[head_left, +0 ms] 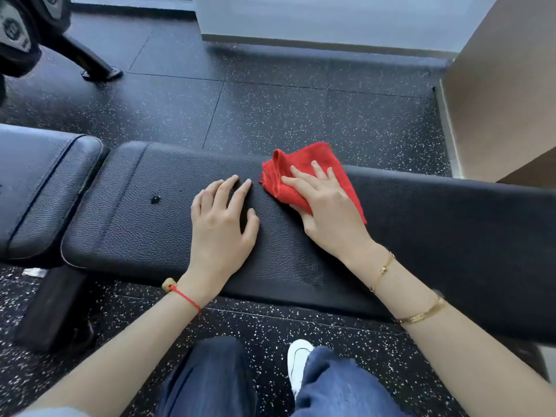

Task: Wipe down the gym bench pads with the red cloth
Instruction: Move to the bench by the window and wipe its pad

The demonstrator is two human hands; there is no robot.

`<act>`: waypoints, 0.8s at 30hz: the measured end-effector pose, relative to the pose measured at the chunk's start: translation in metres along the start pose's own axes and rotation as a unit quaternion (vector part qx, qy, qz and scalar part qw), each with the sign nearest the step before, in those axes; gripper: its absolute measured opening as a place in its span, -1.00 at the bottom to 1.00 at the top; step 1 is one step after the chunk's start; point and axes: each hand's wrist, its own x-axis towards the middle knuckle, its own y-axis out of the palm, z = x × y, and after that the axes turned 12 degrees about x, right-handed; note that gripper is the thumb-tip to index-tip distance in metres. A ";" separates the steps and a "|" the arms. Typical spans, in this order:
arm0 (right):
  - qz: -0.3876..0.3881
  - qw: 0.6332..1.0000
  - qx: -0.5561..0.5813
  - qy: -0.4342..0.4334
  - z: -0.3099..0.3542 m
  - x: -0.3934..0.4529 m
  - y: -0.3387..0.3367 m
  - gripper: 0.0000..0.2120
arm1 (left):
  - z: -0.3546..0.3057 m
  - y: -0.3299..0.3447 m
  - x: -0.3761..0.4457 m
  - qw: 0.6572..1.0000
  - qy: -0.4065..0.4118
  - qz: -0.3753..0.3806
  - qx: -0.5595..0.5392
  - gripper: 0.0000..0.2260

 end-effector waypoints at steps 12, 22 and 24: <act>-0.121 0.979 -0.009 0.162 0.018 -0.044 -0.007 -0.63 | 0.048 -0.015 -0.029 0.994 0.051 -0.044 -0.088 -0.75; -0.072 0.993 -0.001 0.093 0.077 -0.037 0.049 -0.60 | 0.058 -0.017 -0.039 0.991 0.050 -0.056 -0.114 -0.69; -0.095 0.988 -0.012 0.124 0.067 -0.039 0.040 -0.61 | 0.057 -0.019 -0.040 0.991 0.043 -0.053 -0.117 -0.69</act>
